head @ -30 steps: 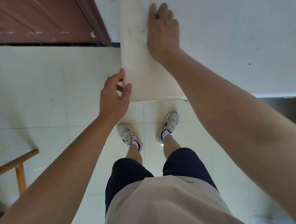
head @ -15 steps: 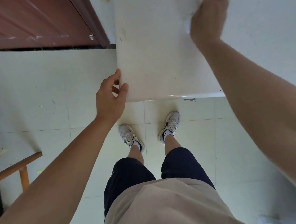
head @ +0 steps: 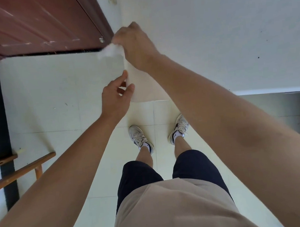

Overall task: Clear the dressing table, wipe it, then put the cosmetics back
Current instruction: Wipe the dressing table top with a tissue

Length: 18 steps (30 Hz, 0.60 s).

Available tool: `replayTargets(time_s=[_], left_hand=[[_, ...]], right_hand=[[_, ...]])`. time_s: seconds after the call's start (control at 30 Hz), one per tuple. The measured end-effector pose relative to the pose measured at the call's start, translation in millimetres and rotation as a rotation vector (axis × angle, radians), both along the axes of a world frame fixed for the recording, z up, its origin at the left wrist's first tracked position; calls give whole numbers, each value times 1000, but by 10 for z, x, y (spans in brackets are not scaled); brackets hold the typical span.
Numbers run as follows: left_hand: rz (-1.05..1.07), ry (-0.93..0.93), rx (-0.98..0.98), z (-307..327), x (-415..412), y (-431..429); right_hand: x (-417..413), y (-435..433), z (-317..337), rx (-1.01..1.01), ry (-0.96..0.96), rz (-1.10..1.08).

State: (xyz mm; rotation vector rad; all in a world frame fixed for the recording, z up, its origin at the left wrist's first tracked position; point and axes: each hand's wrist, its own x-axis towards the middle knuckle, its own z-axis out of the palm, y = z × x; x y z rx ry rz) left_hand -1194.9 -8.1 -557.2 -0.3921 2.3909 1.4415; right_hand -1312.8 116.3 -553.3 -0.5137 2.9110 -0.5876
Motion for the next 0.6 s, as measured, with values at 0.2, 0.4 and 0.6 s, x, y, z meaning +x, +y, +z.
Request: replayTargets(time_s=[0.2, 0.4, 0.6], left_hand=[[7, 52, -28, -78, 56, 15], [-88, 61, -143, -232, 102, -46], [-618, -366, -425, -571, 621, -369]], right_hand=[[374, 930, 154, -328, 277, -565], [1052, 2097, -21, 114, 112, -1196], [1324, 1230, -70, 188, 8, -965]])
